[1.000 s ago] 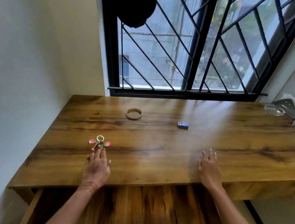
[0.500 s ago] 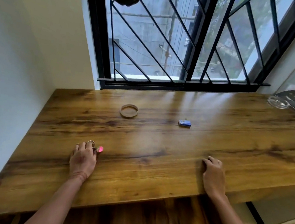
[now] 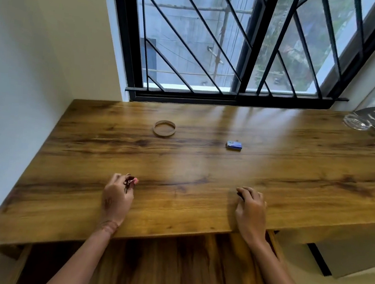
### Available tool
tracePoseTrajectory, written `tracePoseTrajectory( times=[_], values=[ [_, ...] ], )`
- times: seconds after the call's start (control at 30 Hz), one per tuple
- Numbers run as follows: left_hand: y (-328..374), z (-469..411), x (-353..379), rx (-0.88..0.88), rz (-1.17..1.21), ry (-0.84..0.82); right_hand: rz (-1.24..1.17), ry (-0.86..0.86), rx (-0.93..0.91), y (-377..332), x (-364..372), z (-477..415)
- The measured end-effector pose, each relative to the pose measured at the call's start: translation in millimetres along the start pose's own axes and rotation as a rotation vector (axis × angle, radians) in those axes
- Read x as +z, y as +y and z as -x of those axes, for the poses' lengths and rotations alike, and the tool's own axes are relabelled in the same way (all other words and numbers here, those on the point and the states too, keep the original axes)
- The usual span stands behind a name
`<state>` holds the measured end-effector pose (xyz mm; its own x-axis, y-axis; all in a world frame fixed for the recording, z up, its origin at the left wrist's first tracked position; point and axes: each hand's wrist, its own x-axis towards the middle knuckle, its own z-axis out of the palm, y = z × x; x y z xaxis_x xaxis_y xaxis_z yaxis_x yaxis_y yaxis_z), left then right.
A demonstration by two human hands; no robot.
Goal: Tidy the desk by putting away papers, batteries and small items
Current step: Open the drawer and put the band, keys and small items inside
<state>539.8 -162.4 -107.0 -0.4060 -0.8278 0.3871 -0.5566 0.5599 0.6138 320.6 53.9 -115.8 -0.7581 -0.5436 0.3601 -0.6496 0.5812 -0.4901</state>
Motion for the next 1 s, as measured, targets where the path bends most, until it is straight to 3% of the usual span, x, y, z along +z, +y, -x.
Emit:
tracePoseTrajectory(
  times=[0.17,0.33,0.5,0.67,0.77,1.0],
  values=[
    [35.1,38.1,-11.1,0.034,0.048,0.107,-0.234,-0.061,-0.039,-11.5,-12.2,36.6],
    [71.3,92.4,-16.8,0.005,0.152,0.092,-0.342,-0.102,-0.036,-12.4,-26.3,87.3],
    [94.4,162.8,2.4,-0.015,0.229,-0.14,-0.286,-0.208,0.068,8.9,-18.4,138.9],
    [94.0,217.0,37.1,-0.336,0.241,-0.574,-0.213,-0.448,0.225,33.8,-8.1,172.3],
    [96.4,228.5,44.2,-0.394,0.184,-0.662,-0.194,-0.536,0.27,41.0,-5.0,180.6],
    [106.3,215.9,55.0,-0.366,0.097,-0.781,-0.046,-0.538,0.184,38.3,-2.4,173.2]
  ],
)
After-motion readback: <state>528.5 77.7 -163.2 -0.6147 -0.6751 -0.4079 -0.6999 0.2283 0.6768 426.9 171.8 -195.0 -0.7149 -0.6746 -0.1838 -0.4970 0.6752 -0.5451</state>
